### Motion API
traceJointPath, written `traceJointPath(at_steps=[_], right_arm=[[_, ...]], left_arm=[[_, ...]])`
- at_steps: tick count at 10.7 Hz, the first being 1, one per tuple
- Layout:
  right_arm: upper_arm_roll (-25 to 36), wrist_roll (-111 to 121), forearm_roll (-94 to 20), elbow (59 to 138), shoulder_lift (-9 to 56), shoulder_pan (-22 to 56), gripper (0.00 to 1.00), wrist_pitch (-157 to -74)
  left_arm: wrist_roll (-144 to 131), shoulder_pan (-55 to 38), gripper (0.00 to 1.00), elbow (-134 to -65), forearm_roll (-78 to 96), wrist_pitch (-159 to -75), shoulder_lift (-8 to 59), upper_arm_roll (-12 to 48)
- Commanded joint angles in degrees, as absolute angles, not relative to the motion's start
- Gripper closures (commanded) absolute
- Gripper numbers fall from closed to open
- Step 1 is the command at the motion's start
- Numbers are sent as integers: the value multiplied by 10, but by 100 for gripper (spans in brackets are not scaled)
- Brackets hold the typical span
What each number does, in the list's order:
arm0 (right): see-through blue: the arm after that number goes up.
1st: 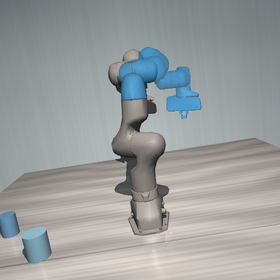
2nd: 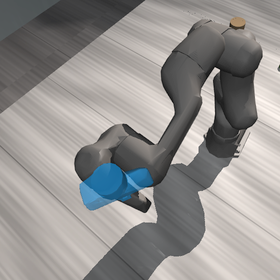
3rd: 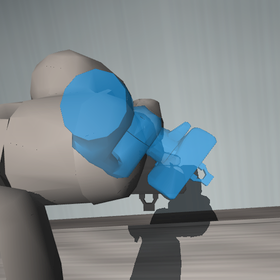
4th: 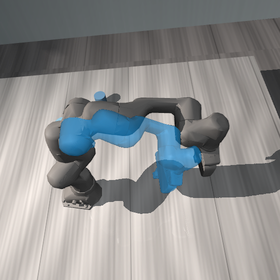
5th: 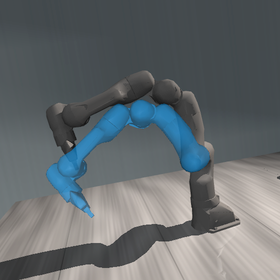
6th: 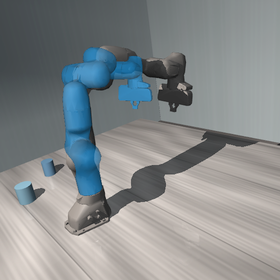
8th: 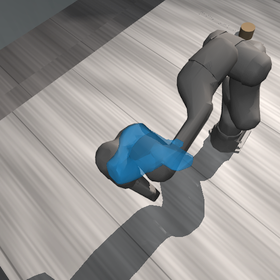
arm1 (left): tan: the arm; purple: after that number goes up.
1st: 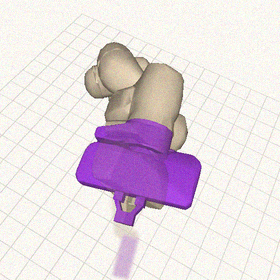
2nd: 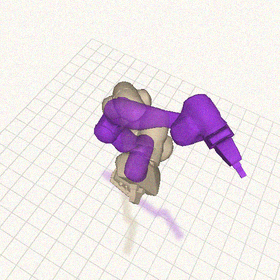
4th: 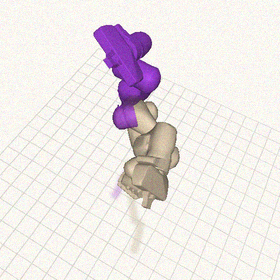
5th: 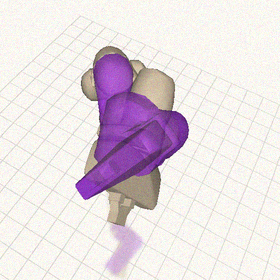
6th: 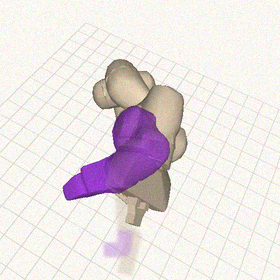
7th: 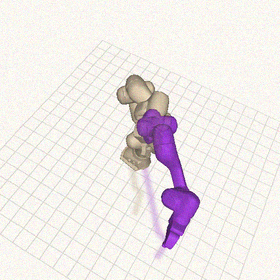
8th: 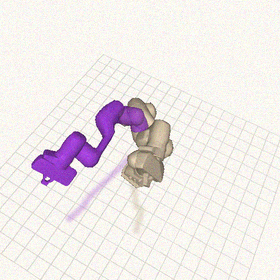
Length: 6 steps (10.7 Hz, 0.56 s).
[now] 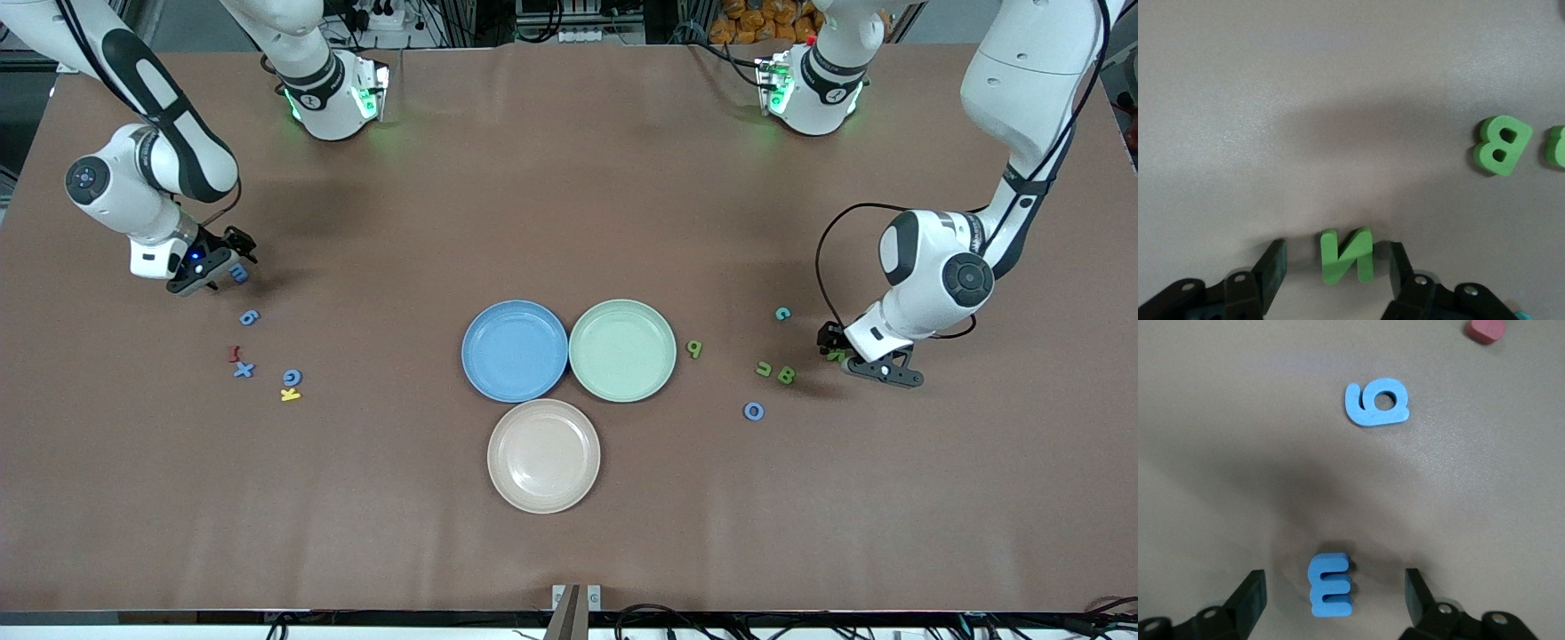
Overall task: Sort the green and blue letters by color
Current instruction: 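Grasp blue E with the right gripper while the left gripper grasps green N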
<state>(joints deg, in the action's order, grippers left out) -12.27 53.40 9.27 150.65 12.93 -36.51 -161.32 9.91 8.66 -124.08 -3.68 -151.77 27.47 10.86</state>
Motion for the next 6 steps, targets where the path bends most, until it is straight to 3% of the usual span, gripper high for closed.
traceJointPath(at_steps=[1,3,6], right_arm=[[-127,542,113,1506,135,-381,32,-1624],[-126,542,124,1506,136,-390,33,-1625],[-118,542,152,1506,146,-401,45,-1641]], left_arm=[[95,83,68,-1231,-50,-1522,284,106],[95,83,100,-1232,-51,-1521,281,106],[92,83,100,-1230,-50,-1495,249,107]])
